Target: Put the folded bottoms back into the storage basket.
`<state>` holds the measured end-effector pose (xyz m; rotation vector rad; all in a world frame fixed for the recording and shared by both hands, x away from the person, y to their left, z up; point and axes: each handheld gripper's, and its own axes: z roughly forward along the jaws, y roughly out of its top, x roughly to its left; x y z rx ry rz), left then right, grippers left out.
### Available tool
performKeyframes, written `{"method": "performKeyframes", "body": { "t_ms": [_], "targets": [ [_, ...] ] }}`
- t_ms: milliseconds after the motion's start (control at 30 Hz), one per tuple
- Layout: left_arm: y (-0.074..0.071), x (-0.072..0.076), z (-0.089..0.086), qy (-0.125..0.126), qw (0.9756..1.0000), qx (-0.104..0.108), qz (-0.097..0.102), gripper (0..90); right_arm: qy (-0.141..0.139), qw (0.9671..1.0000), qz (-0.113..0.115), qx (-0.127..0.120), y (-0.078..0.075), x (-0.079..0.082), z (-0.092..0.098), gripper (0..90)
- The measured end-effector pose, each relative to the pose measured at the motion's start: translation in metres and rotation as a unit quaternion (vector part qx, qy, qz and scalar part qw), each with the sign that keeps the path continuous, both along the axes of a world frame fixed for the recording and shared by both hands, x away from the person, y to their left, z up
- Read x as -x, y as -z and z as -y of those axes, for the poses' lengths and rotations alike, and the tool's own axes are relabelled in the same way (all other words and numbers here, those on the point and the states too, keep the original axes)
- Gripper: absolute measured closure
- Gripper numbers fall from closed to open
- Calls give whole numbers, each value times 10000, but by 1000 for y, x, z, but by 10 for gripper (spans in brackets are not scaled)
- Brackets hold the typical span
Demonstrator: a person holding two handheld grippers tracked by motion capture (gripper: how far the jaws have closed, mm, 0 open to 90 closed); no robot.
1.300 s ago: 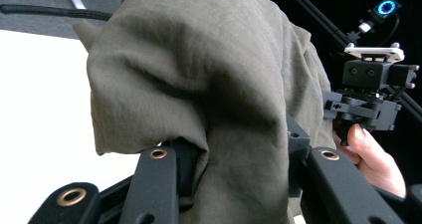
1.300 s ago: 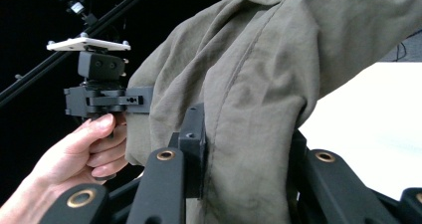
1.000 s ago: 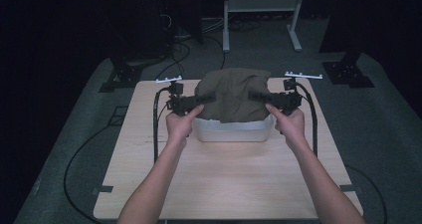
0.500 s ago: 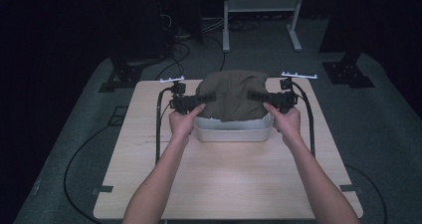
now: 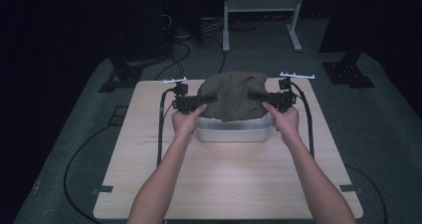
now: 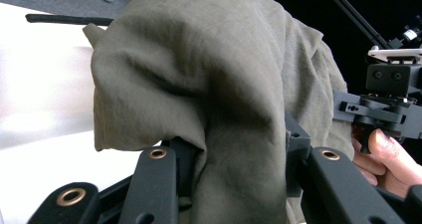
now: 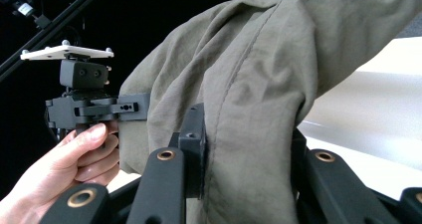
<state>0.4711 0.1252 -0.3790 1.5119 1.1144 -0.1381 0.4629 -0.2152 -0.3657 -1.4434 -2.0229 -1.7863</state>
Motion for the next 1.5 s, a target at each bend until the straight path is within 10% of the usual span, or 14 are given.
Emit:
{"method": "performKeyframes", "body": {
  "t_ms": [1500],
  "targets": [
    [37,-17,4,-127,9984,-423,-363,598,131,9990,-419,93,36,-19,-2,661]
  ]
}}
